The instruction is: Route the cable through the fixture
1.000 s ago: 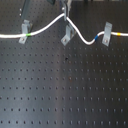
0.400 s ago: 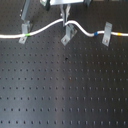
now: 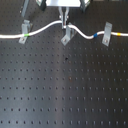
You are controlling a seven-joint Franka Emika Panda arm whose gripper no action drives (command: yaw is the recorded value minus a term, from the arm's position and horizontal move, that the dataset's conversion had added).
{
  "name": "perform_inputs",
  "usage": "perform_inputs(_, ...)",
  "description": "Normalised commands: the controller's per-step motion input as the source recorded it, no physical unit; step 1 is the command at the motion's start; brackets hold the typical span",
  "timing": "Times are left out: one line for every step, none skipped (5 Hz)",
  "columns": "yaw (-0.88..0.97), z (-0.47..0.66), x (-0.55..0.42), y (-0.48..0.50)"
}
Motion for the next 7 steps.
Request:
perform_inputs(0.17, 0.41, -0.001, 0.002)
perform_inputs(-0.01, -0.06, -0.161, -0.021)
perform_inputs(0.0, -0.38, -0.012, -0.138)
perform_inputs(0.0, -0.23, 0.144, -0.226)
perform_inputs(0.0, -0.09, 0.033, -0.098)
perform_inputs(0.0, 0.06, -0.111, -0.07)
perform_inputs(0.0, -0.11, -0.415, 0.125)
